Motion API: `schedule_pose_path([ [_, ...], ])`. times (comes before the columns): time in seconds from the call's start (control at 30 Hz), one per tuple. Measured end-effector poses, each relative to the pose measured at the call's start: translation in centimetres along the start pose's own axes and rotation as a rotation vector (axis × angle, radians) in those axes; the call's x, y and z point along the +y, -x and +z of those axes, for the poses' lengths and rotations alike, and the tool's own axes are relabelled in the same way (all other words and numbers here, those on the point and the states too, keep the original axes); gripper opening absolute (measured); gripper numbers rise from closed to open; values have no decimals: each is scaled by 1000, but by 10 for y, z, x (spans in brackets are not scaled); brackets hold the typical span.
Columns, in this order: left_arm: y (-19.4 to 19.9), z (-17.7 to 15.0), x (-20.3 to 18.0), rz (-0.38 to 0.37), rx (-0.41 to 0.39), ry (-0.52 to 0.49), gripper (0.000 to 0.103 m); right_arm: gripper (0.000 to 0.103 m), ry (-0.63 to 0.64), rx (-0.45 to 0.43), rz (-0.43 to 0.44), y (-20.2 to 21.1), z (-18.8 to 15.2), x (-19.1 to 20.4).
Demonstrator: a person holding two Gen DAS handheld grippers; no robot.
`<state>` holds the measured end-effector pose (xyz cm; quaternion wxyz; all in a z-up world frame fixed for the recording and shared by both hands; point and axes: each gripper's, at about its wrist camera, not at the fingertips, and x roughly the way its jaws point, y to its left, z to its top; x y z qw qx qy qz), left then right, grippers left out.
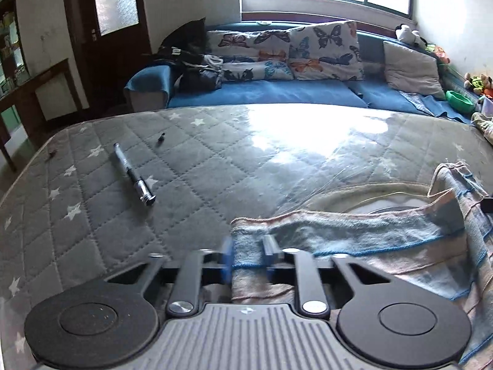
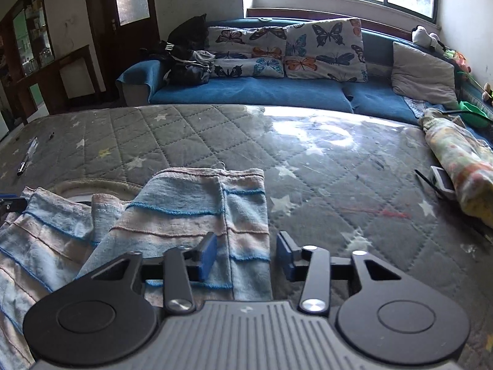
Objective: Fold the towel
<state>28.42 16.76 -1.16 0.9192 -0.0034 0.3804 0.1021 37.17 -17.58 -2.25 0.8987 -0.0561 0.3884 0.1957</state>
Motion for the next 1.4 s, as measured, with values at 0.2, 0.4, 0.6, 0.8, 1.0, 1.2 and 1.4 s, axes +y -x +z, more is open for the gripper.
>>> schedule_pose_path([
  [0.2, -3, 2, 5, 62, -26, 9, 2, 5, 13, -17, -18, 2, 0, 5],
  [0.4, -7, 5, 12, 111, -41, 33, 1, 5, -20, -47, -91, 4, 5, -8],
  [0.6, -14, 11, 24, 116, -30, 76, 0, 5, -30, -34, -120, -7, 9, -14],
  [0.8, -21, 17, 36, 113, -18, 126, 5, 13, -41, -41, -131, -10, 8, -19],
  [1.0, -19, 23, 48, 44, -3, 220, 50, 18, -64, -39, -112, -12, 10, -24],
  [1.2, -7, 27, 74, -6, -68, 391, 51, 20, -63, -43, -109, -12, 9, -23],
  [1.4, -18, 30, 63, -27, -10, 314, 51, 21, -60, -46, -109, -12, 10, -22],
])
